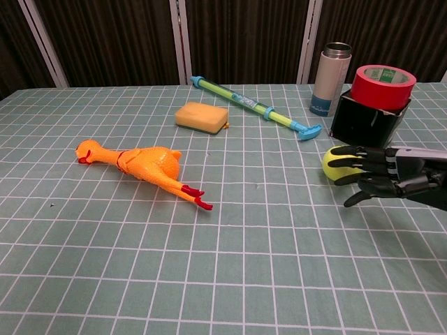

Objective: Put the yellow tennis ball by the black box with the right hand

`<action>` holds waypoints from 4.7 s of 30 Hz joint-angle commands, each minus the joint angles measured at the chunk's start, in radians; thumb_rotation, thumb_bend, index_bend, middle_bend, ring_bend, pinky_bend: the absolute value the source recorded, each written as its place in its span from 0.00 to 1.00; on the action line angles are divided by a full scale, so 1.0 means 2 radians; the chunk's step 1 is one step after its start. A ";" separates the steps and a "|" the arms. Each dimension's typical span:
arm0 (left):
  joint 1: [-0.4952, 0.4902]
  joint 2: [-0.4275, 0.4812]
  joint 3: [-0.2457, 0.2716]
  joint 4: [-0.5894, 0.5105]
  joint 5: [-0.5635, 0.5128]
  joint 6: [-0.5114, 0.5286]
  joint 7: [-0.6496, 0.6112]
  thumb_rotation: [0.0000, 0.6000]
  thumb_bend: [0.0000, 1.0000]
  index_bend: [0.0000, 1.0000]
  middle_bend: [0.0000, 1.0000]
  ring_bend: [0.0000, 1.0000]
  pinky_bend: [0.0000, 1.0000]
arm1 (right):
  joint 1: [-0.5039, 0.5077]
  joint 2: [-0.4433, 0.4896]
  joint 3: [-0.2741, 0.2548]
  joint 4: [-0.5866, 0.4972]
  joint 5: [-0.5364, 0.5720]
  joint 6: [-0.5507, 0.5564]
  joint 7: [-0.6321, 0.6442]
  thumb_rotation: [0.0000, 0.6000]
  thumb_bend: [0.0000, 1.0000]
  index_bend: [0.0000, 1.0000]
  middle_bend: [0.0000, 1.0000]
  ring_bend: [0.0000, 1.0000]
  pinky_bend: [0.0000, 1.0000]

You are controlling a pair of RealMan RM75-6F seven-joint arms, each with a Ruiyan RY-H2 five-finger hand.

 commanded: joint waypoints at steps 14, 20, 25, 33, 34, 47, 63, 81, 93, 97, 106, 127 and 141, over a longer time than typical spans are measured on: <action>-0.009 -0.008 0.001 -0.002 -0.014 -0.017 0.013 1.00 0.17 0.00 0.00 0.00 0.01 | 0.021 0.002 -0.007 0.046 -0.028 -0.007 0.035 1.00 0.53 0.01 0.06 0.13 0.25; -0.014 -0.008 0.001 -0.004 -0.017 -0.026 0.015 1.00 0.17 0.00 0.00 0.00 0.01 | 0.023 -0.005 -0.005 0.067 -0.026 -0.005 0.040 1.00 0.53 0.01 0.06 0.13 0.25; -0.015 -0.010 0.000 -0.001 -0.024 -0.028 0.017 1.00 0.17 0.00 0.00 0.00 0.01 | 0.026 -0.010 -0.002 0.080 -0.021 -0.007 0.049 1.00 0.53 0.01 0.06 0.13 0.25; -0.017 -0.011 0.000 0.002 -0.028 -0.027 0.018 1.00 0.17 0.00 0.00 0.00 0.01 | 0.040 -0.017 -0.016 0.127 -0.034 -0.022 0.098 1.00 0.53 0.01 0.06 0.13 0.25; -0.017 -0.012 0.000 0.003 -0.029 -0.027 0.019 1.00 0.17 0.00 0.00 0.00 0.01 | 0.041 -0.019 -0.017 0.133 -0.035 -0.022 0.103 1.00 0.53 0.01 0.06 0.13 0.25; -0.020 -0.017 -0.001 0.005 -0.038 -0.027 0.027 1.00 0.17 0.00 0.00 0.00 0.01 | 0.060 -0.024 -0.041 0.203 -0.050 -0.036 0.150 1.00 0.53 0.01 0.06 0.13 0.25; -0.027 -0.026 -0.002 0.007 -0.056 -0.036 0.041 1.00 0.17 0.00 0.00 0.00 0.01 | 0.065 -0.034 -0.059 0.267 -0.052 -0.050 0.163 1.00 0.53 0.05 0.06 0.14 0.22; -0.033 -0.026 -0.002 0.015 -0.066 -0.043 0.035 1.00 0.17 0.00 0.00 0.00 0.01 | 0.076 -0.039 -0.057 0.268 -0.050 -0.042 0.195 1.00 0.53 0.05 0.06 0.14 0.22; -0.032 -0.022 -0.001 0.019 -0.068 -0.042 0.025 1.00 0.17 0.00 0.00 0.00 0.01 | 0.088 -0.029 -0.060 0.233 -0.046 -0.067 0.162 1.00 0.53 0.03 0.06 0.19 0.38; -0.033 -0.022 -0.001 0.020 -0.067 -0.042 0.023 1.00 0.17 0.00 0.00 0.00 0.01 | 0.094 -0.024 -0.059 0.223 -0.046 -0.065 0.177 1.00 0.53 0.02 0.06 0.21 0.40; -0.035 -0.025 -0.001 0.024 -0.069 -0.045 0.022 1.00 0.17 0.00 0.00 0.00 0.01 | 0.097 -0.026 -0.047 0.232 -0.035 -0.055 0.197 1.00 0.53 0.00 0.06 0.20 0.39; -0.035 -0.025 -0.002 0.026 -0.079 -0.044 0.024 1.00 0.17 0.00 0.00 0.00 0.01 | 0.092 -0.064 -0.047 0.311 -0.039 -0.037 0.271 1.00 0.53 0.00 0.01 0.01 0.01; -0.038 -0.028 -0.003 0.032 -0.088 -0.049 0.025 1.00 0.17 0.00 0.00 0.00 0.01 | 0.092 -0.088 -0.053 0.360 -0.047 -0.034 0.276 1.00 0.53 0.00 0.00 0.00 0.00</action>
